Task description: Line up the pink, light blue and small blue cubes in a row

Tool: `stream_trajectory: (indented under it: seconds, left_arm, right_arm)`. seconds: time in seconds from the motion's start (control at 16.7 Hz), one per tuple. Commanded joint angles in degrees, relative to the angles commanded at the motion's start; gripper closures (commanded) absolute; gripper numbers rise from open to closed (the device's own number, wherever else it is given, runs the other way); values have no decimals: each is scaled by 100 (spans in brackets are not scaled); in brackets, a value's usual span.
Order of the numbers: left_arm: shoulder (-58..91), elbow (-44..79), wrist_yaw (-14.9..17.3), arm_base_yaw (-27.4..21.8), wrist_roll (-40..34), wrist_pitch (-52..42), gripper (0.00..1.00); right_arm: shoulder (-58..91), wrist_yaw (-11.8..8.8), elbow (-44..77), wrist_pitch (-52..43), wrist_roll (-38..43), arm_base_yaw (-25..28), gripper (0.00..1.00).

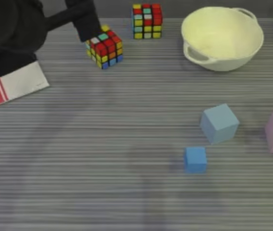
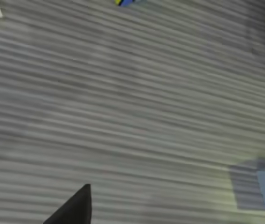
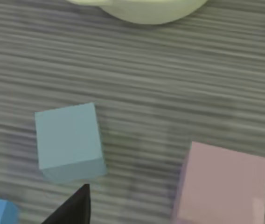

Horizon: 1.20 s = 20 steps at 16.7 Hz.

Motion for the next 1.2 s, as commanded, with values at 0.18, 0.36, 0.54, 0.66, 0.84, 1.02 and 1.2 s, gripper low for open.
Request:
stream_trajectory:
  seconds: [0.18, 0.36, 0.54, 0.66, 0.84, 1.02, 1.2]
  left_arm:
    - [-2019, -2029, 4, 732, 737, 1105, 0]
    - [-3836, -3927, 25, 1371, 1544, 2171, 0]
    - [-5393, -5518, 69, 1900, 2339, 3164, 0]
    - [-6260, -6382, 109, 2191, 2827, 3768, 0]
    - [-7313, -7366, 167, 2520, 3421, 4511, 0]
    - [-7926, -7926, 206, 2699, 3780, 4962, 0]
    - [-8031, -8021, 214, 2728, 3843, 5040, 0]
  right_arm:
    - [1823, 4, 1332, -963, 13, 298, 0]
    - [3469, 5, 2560, -1858, 28, 579, 0]
    - [4786, 4, 3649, -2622, 44, 828, 0]
    - [5474, 4, 4277, -3026, 54, 965, 0]
    - [6296, 7, 5071, -3486, 65, 1127, 0]
    - [6770, 11, 5533, -3738, 71, 1220, 0]
    - [6846, 11, 5605, -3778, 72, 1235, 0]
